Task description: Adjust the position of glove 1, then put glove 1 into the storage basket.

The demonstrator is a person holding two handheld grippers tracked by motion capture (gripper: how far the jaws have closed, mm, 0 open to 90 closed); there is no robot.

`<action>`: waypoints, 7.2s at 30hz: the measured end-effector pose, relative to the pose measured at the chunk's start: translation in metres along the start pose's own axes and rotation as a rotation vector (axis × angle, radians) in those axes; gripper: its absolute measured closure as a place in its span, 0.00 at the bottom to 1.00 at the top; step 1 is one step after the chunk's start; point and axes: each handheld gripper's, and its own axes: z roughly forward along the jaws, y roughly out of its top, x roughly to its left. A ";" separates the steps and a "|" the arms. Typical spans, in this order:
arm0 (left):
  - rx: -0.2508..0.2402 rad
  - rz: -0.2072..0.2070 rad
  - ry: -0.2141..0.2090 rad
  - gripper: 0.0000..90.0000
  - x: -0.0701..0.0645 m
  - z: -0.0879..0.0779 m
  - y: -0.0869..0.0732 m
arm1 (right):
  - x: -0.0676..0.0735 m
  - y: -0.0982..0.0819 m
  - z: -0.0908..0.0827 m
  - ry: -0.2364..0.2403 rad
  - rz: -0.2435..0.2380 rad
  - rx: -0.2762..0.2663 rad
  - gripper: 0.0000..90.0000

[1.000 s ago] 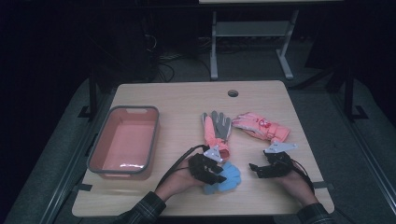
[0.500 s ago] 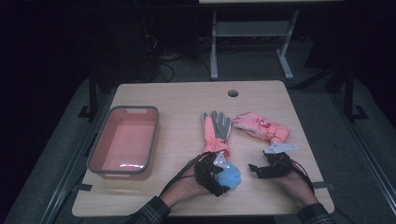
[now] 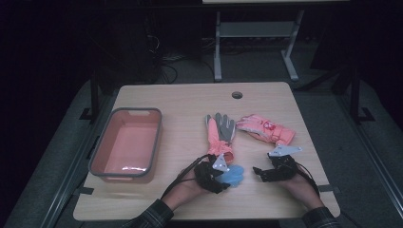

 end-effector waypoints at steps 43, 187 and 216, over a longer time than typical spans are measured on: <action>-0.101 -0.135 -0.073 0.84 0.032 -0.075 0.006 | 0.000 0.000 0.001 0.004 -0.012 0.000 0.16; -0.177 -0.320 0.156 0.18 0.039 -0.099 -0.031 | 0.004 -0.001 -0.001 0.009 -0.003 0.003 0.16; -0.117 -0.191 0.184 0.14 0.014 -0.050 -0.090 | 0.021 0.051 -0.002 0.184 -0.037 -0.009 1.00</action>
